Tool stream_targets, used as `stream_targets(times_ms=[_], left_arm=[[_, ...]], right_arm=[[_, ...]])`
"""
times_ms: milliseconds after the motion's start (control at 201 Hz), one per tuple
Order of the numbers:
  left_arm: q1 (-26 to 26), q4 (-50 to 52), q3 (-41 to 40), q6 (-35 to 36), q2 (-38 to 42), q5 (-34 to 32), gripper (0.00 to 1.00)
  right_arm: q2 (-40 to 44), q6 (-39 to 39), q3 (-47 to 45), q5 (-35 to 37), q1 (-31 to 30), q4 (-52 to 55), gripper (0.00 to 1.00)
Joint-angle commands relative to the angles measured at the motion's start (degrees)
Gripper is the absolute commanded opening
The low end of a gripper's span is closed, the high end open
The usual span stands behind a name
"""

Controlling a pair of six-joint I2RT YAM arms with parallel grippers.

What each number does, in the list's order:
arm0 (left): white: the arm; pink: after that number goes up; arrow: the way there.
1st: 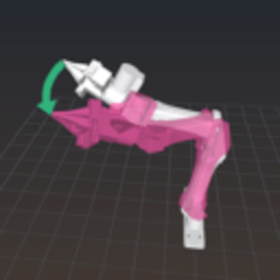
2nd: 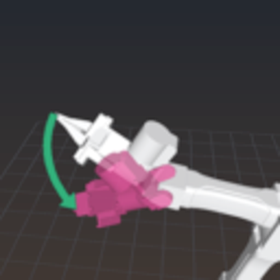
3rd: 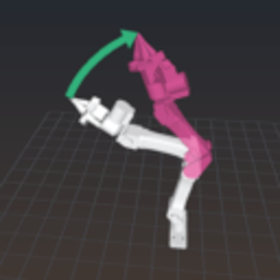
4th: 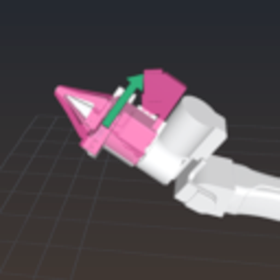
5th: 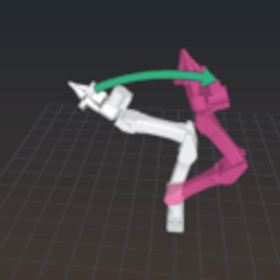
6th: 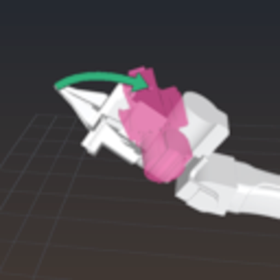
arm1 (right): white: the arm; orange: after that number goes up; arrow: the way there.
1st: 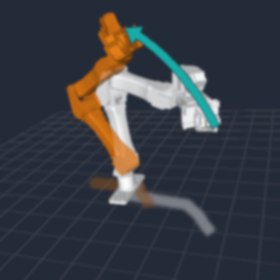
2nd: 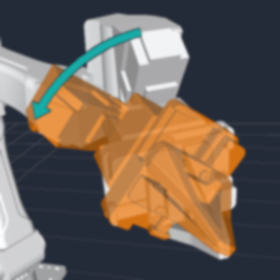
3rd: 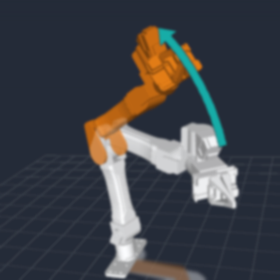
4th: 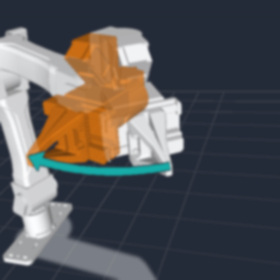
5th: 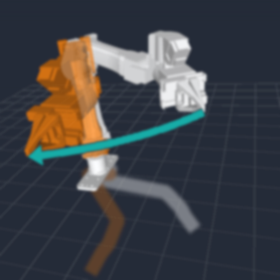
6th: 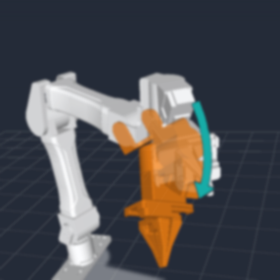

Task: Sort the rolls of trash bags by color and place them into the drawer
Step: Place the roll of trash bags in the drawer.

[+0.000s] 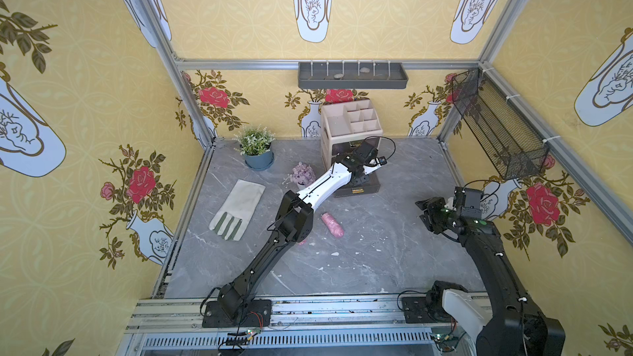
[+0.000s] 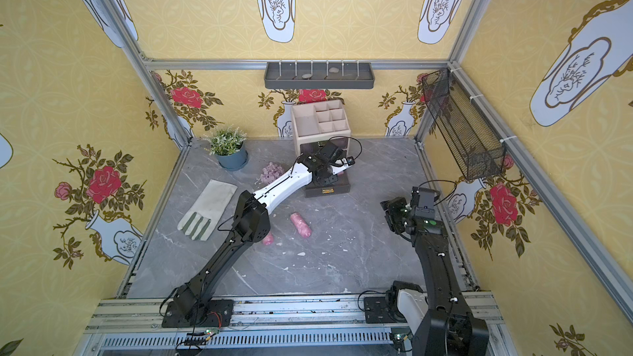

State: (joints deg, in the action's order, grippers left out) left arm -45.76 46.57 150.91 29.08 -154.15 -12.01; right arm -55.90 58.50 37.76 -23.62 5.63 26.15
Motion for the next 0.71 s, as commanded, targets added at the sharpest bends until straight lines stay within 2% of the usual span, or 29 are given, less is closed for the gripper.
stream_targets(times_ms=[0, 702], left_arm=[[0.1, -1.7, 0.3, 0.9, -0.6, -0.4, 0.35], [-0.5, -1.7, -0.9, 0.6, 3.2, 0.1, 0.4]], right_arm=[[-0.4, -0.4, 0.1, -0.5, 0.0, -2.5, 0.52], [1.1, 0.9, 0.4, -0.5, 0.0, -1.8, 0.52]])
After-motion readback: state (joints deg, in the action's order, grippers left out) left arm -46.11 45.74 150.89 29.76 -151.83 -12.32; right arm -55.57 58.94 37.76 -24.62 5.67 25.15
